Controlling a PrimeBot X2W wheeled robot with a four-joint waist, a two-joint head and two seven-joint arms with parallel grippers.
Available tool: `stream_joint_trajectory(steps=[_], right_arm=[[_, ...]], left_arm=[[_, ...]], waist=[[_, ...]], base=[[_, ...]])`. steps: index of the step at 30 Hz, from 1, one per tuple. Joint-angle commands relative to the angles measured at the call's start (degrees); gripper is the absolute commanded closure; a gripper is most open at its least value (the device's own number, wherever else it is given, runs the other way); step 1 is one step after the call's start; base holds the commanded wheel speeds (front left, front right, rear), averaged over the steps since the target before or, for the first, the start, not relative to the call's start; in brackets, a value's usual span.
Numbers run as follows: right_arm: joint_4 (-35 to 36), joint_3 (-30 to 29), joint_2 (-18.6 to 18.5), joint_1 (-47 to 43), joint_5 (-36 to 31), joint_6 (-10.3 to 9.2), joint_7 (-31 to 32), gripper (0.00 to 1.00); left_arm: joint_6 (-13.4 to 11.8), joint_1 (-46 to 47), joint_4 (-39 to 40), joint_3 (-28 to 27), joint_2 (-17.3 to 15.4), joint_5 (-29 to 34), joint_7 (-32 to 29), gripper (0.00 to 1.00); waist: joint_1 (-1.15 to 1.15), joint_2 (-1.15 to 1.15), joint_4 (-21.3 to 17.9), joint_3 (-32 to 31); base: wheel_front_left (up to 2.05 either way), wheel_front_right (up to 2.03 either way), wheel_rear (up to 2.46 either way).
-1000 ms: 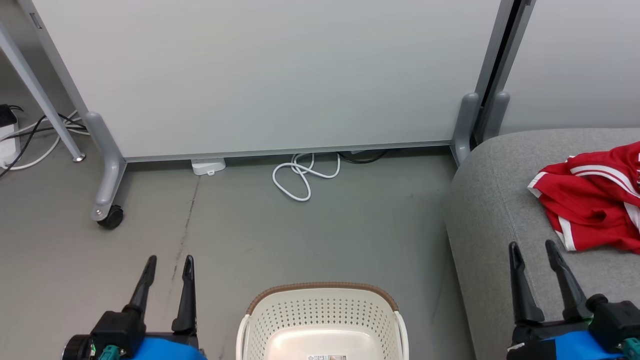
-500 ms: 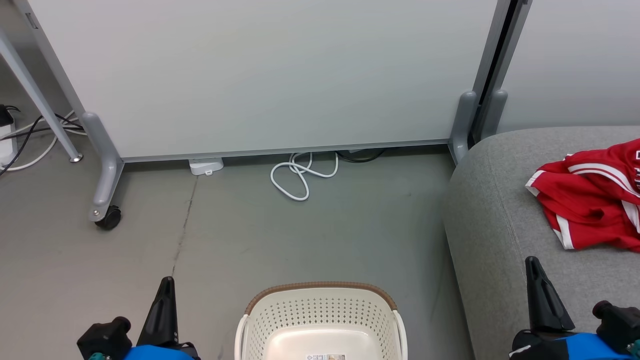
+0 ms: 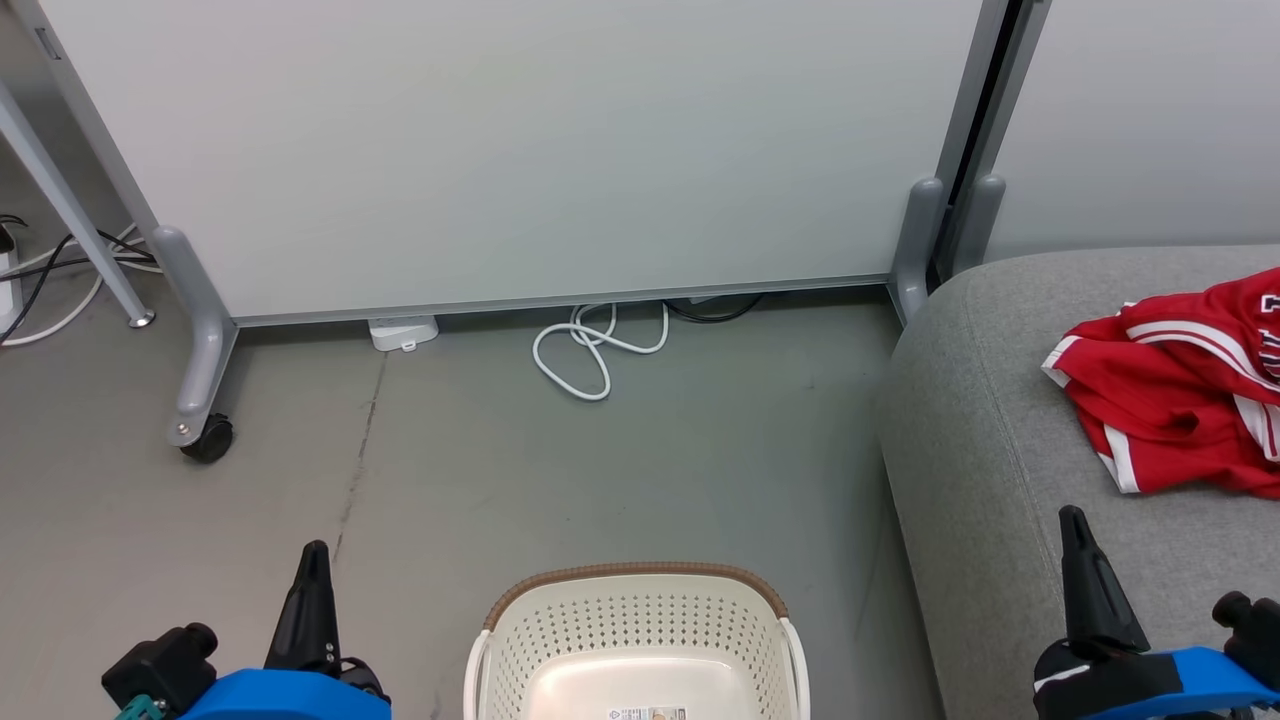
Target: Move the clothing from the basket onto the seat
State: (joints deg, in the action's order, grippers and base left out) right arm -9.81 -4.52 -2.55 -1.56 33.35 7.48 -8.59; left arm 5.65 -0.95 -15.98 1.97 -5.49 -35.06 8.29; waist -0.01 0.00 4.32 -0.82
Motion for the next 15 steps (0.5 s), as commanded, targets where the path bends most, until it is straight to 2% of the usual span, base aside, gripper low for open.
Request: stream_joint_trajectory(steps=[1,15], right_arm=[[0.57,-0.27,-0.24,1.72,2.41,0.01,0.50,1.00],[-0.40,-0.64,-0.29,3.13,13.97,0.01,3.50,1.00]], left_arm=[[0.22,1.92,0.99,-0.78,-0.17,-2.29,-0.49,1.00],[0.59,3.18,1.25,-2.40,0.40,-13.51,-3.41,1.00]], waist=[[0.00,0.00,-0.06,0.01],[0.00,0.00,-0.66,0.15]], base=[[0.00,0.00,0.00],[0.00,0.00,0.00]])
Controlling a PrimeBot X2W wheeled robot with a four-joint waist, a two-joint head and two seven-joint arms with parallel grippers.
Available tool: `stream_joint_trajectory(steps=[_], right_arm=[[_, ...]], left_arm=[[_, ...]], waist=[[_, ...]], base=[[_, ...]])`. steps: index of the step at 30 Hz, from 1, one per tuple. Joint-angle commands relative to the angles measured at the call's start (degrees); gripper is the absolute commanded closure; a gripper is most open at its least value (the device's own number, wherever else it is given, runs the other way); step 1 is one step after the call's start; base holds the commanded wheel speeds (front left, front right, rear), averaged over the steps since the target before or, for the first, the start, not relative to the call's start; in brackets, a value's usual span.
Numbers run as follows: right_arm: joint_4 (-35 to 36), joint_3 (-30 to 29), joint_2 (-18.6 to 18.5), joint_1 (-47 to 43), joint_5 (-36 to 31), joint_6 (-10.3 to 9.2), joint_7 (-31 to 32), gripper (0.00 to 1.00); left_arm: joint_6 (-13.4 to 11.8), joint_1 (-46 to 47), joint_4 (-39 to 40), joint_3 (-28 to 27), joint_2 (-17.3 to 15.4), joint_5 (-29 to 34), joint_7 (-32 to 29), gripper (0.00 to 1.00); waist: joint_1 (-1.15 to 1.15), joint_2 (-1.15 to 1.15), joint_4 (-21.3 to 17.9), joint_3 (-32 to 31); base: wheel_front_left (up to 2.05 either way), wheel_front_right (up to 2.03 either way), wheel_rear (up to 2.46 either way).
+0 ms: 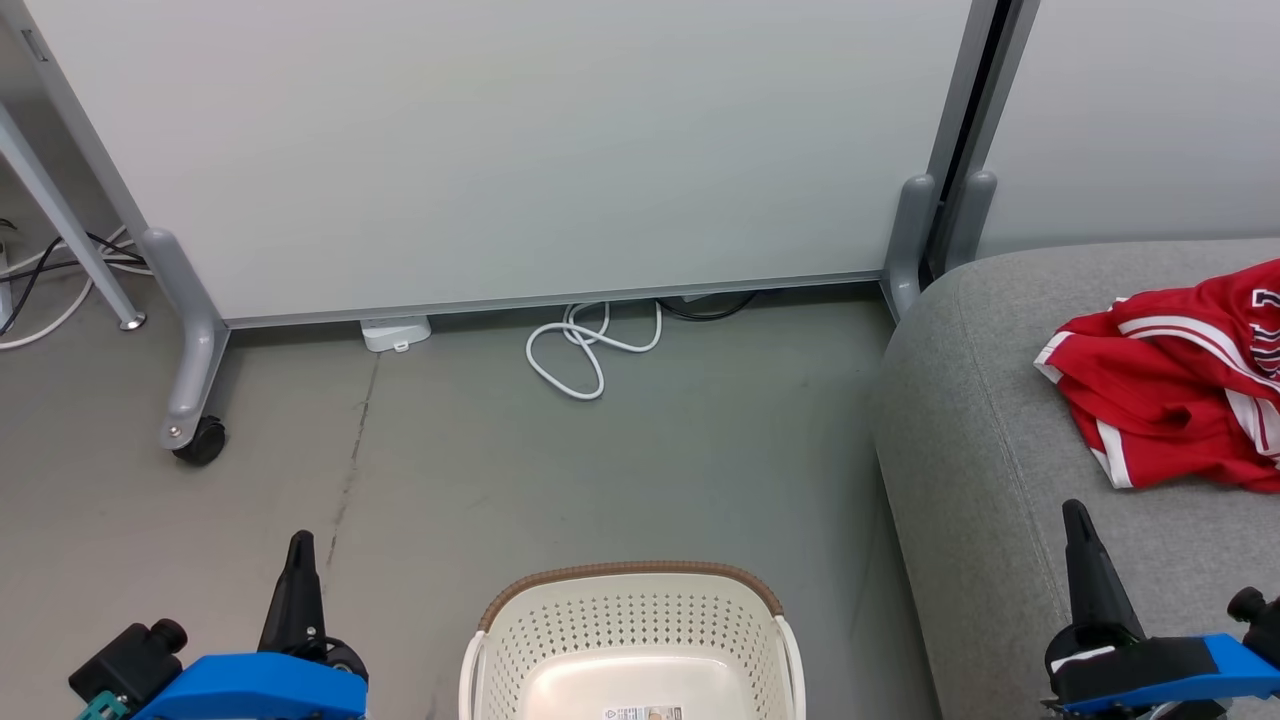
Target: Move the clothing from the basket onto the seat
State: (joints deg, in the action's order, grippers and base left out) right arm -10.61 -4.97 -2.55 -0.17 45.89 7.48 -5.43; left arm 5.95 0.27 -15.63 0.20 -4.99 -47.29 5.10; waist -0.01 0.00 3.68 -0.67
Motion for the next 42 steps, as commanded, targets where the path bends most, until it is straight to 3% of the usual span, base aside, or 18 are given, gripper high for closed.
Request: stream_joint_trajectory(steps=[1,42], right_arm=[[0.35,-0.21,-0.29,1.85,2.23,0.01,0.54,1.00],[-1.82,-1.01,-0.40,4.72,27.41,0.02,7.12,1.00]], left_arm=[[0.32,2.05,0.92,-0.74,-0.05,-2.02,-0.43,1.00],[1.15,4.53,1.35,-4.33,1.15,-26.48,-6.92,1.00]], waist=[[0.01,0.00,-0.06,0.01],[0.01,0.00,-1.78,0.40]], base=[[0.00,0.00,0.00],[0.00,0.00,0.00]])
